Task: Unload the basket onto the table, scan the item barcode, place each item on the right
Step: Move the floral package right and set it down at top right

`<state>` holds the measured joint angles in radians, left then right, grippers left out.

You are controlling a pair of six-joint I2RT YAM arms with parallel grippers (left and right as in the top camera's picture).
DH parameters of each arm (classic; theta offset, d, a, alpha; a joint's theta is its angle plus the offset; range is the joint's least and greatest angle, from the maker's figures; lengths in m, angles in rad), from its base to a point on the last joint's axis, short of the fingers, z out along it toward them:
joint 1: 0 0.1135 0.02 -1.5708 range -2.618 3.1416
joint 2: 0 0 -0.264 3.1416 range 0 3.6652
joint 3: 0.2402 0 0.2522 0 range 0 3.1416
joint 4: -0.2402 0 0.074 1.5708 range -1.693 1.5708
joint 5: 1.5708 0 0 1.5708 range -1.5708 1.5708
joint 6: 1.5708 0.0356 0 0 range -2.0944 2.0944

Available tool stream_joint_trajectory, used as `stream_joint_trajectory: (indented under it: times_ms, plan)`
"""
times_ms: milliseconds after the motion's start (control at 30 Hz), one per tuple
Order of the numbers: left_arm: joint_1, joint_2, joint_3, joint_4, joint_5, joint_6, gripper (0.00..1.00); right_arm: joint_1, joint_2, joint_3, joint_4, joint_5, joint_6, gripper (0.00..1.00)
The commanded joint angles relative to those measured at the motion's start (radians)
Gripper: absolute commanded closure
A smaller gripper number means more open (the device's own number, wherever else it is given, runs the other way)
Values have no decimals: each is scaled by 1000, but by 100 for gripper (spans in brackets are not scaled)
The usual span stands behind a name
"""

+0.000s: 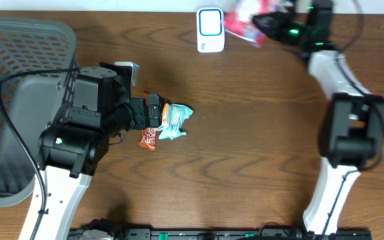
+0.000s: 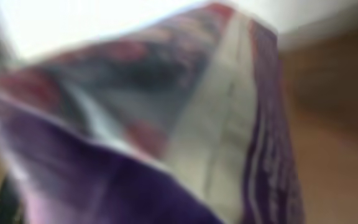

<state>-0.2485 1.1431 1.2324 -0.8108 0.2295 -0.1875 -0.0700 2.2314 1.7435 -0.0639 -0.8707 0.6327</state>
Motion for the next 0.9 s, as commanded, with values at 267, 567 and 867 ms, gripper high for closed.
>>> stream_joint_trajectory:
  times_ms: [267,567,867]
  plan:
    - [3,0,17,0,-10,-9,1,-155,-65,10,-509,549,-448,6]
    - [3,0,17,0,-10,-9,1,-158,-123,11,-477,36,-434,1]
    - [3,0,17,0,-10,-9,1,-158,-325,11,-544,92,-400,1]
